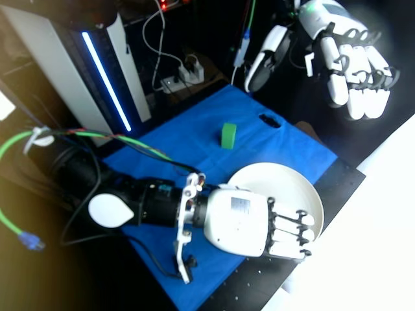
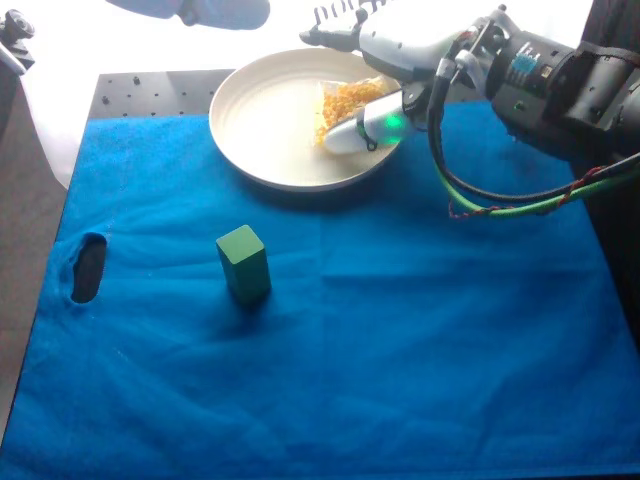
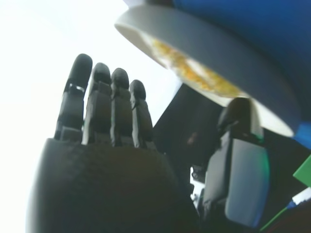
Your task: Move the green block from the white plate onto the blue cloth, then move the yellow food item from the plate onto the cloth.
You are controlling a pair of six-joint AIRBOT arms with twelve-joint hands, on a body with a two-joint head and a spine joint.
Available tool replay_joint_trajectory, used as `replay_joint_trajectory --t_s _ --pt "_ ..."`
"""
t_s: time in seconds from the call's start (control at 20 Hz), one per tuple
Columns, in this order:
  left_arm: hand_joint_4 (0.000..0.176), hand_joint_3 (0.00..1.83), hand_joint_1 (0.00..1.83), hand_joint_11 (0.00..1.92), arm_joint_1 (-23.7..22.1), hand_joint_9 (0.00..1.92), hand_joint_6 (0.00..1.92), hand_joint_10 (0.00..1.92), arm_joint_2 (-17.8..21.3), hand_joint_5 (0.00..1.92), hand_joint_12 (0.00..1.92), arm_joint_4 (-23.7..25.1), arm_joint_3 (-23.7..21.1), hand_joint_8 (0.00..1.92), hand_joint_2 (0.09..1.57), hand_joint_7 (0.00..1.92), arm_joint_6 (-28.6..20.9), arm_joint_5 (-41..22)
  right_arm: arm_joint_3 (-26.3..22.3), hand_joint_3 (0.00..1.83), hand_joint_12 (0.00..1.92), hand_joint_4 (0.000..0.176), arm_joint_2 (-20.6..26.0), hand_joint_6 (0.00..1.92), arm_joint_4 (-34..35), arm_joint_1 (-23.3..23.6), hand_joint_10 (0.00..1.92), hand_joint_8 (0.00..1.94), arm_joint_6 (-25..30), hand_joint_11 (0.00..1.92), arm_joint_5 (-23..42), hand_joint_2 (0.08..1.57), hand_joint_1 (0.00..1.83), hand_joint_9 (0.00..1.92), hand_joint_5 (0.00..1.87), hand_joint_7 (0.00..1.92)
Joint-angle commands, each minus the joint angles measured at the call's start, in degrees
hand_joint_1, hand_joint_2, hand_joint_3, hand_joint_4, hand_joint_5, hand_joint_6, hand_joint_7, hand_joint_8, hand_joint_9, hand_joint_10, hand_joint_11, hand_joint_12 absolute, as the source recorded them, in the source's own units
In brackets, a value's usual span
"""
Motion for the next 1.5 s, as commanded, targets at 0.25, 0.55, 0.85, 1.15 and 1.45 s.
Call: replay_joint_trajectory --t_s 0.25,0.55,0.85,1.15,1.45 --pt "0.176 0.0 0.4 0.0 -1.04 0.32 0.0 0.0 -0.25 0.14 0.59 -1.67 0.01 0.0 0.88 0.34 -0.39 -6.23 0.53 0.01 0.99 0.0 0.02 0.56 2.2 0.29 0.1 0.01 -0.1 0.57 5.15 1.03 1.14 0.95 1.06 1.0" --pt "0.176 0.01 0.42 0.0 -0.89 0.33 0.0 0.0 -0.26 0.15 0.63 -1.84 0.03 0.0 0.91 0.35 -0.4 -6.45 0.85 0.0 1.34 0.0 0.01 0.41 2.4 0.29 0.17 1.01 -0.1 0.54 5.22 1.06 1.25 1.04 1.26 1.01" --pt "0.172 0.01 0.44 0.0 -0.24 0.32 0.0 0.0 -0.32 0.13 0.66 -2.29 0.36 0.0 0.92 0.34 -0.4 -6.09 -1.36 0.0 1.4 0.0 1.29 0.74 2.68 1.32 0.1 1.13 -0.1 0.38 8.77 1.11 1.23 0.91 1.13 0.89" --pt "0.118 0.0 0.43 0.0 0.92 0.32 0.0 0.0 -0.27 0.07 0.68 -3.69 1.47 0.0 0.95 0.33 -0.26 -4.37 -9.24 0.0 1.65 0.0 7.36 0.46 2.75 3.39 1.17 1.28 -0.1 0.34 15.73 1.1 1.26 0.59 1.21 0.87" --pt "0.132 0.0 0.57 0.0 2.93 0.28 0.01 0.0 -0.03 0.12 0.68 -6.09 2.81 0.0 0.84 0.29 0.87 -1.92 -21.36 0.0 1.83 0.0 16.04 0.83 2.73 3.68 1.39 1.37 -0.1 0.53 22.39 1.16 1.23 0.61 0.97 0.85"
